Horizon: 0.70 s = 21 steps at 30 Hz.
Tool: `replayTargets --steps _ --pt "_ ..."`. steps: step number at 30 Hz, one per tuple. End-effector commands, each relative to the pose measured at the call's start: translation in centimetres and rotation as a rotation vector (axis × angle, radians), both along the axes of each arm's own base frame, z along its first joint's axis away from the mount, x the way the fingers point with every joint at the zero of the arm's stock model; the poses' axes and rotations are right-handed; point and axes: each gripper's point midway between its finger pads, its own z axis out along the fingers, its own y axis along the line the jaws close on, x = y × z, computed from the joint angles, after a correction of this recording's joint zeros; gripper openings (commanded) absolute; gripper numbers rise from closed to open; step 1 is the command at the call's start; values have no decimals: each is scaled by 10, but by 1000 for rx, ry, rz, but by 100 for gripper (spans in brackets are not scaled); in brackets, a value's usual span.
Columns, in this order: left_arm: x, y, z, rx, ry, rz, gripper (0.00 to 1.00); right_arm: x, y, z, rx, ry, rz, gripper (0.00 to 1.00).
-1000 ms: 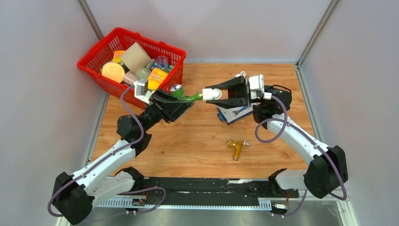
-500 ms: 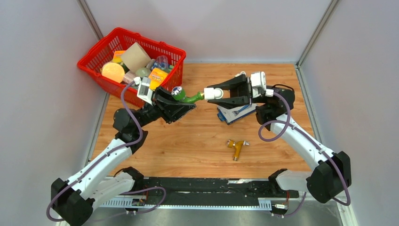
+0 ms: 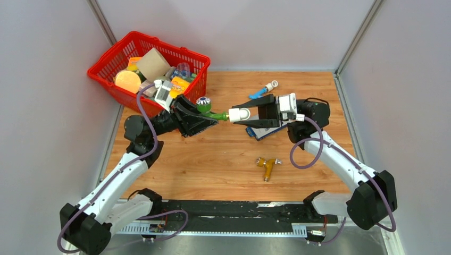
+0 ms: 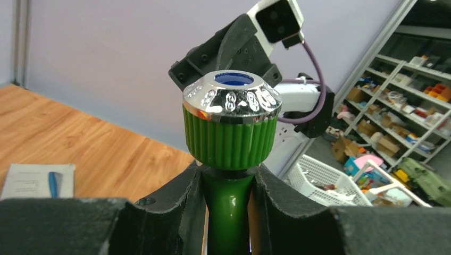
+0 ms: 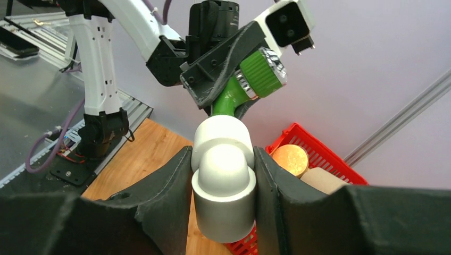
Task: Install the water faucets
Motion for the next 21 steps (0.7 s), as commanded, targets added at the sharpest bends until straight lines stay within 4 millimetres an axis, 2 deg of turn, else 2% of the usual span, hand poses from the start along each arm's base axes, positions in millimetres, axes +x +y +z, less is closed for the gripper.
replayTargets --steps 1,5,14,19,21 --pt "-14 2 17 -83 39 -85 0 -23 -5 4 68 -195 28 0" --pt "-8 8 19 -152 170 -121 0 -27 -7 4 94 -269 19 0" --pt "6 21 18 -301 275 -33 0 -26 -13 17 197 -354 -65 0" --pt "7 22 21 -300 333 -31 0 -31 -6 14 193 -406 -49 0" --pt "5 23 23 -309 360 -46 0 -25 -2 12 172 -423 -63 0"
